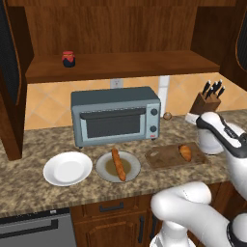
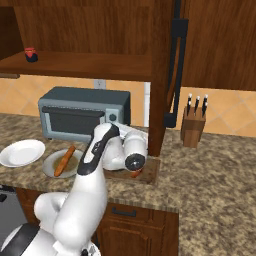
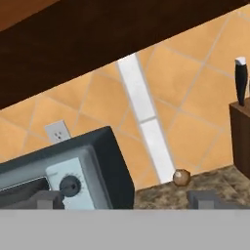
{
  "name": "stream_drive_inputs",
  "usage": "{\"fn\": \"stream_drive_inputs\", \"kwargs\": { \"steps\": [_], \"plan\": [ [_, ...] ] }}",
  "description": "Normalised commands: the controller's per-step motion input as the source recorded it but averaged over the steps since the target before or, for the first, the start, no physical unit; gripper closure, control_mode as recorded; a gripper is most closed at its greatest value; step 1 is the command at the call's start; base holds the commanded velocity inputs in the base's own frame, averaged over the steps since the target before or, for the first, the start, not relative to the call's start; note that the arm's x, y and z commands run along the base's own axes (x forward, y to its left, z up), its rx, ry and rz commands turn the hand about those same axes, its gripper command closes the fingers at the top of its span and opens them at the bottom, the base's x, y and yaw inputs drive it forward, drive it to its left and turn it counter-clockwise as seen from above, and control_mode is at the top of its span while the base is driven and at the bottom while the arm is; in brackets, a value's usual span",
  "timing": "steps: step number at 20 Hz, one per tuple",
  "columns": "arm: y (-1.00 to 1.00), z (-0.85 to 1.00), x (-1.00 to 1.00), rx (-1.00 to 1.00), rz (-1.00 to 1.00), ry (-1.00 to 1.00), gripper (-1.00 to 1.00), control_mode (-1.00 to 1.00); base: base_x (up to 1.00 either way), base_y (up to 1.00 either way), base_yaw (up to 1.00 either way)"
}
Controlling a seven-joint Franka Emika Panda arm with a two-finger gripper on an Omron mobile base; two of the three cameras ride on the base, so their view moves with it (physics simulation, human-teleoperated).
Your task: From the different types of pastries on the counter, select a croissant and place it on the cutting board. Then retrieve a jar of jam from the cabinet and place it alongside the croissant on the cutting board.
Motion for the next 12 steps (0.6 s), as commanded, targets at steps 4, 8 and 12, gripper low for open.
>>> {"fn": "stream_drive_inputs", "kwargs": {
  "steps": [4, 8, 12],
  "plan": [
    [0.06, 0.54, 0.0, 0.0, -0.01, -0.3, -1.0, -1.0, 0.0, 0.0, 0.0],
    [0.21, 0.42, 0.0, 0.0, -0.02, -0.26, -1.0, -1.0, 0.0, 0.0, 0.0],
    [0.28, 0.3, 0.0, 0.0, -0.04, -0.21, -1.0, -1.0, 0.0, 0.0, 0.0]
  ]
}}
